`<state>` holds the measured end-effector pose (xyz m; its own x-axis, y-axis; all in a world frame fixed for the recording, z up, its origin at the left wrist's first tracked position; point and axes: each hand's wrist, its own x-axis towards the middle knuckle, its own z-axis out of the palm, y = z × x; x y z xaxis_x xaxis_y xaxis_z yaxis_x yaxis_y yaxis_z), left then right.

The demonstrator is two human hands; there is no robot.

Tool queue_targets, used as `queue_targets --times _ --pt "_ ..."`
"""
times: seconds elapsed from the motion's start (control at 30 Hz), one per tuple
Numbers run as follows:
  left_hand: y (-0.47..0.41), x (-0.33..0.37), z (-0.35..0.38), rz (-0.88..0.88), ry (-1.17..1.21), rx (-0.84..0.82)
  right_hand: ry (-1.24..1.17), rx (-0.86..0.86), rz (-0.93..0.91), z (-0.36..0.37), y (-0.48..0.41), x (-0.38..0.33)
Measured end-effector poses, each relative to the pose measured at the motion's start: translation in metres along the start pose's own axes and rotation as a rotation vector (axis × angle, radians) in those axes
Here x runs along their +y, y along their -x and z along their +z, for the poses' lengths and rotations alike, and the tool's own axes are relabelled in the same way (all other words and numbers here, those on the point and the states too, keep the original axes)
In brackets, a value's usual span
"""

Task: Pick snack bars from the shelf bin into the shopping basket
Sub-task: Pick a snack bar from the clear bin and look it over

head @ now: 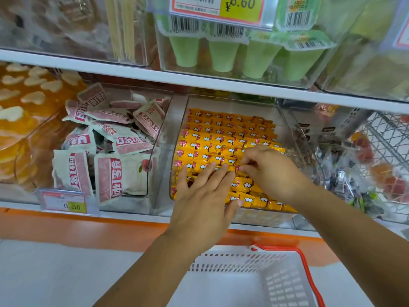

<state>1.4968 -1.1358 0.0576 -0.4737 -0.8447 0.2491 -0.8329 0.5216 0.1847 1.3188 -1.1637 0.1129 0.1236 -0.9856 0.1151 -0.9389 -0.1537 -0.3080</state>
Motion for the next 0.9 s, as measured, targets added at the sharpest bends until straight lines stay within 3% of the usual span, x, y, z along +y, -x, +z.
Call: queue_targets --times 0.2,0.27,0.37,0.47,0.57,0.7,0.9 --pt "0.002 0.009 -0.018 -0.089 0.195 -0.042 -0.368 0.425 -0.101 -0.013 0.058 -0.006" --pt "0.007 0.019 -0.029 -0.135 0.428 -0.031 -0.483 0.514 -0.091 -0.022 0.085 -0.014" --pt "0.023 0.037 -0.046 -0.163 0.817 -0.023 -0.862 0.608 -0.063 -0.029 0.124 -0.027" --pt "0.04 0.048 -0.054 -0.26 1.144 -0.128 -1.123 0.675 0.056 -0.024 0.149 -0.034" --pt "0.05 0.056 -0.059 -0.373 1.344 -0.229 -1.206 0.643 0.223 -0.016 0.16 -0.038" --pt "0.059 0.054 -0.066 -0.486 1.389 -0.176 -1.347 0.368 0.402 -0.011 0.164 -0.035" --pt "0.06 0.041 -0.072 -0.522 1.477 -0.195 -1.363 0.253 0.409 -0.015 0.158 -0.029"
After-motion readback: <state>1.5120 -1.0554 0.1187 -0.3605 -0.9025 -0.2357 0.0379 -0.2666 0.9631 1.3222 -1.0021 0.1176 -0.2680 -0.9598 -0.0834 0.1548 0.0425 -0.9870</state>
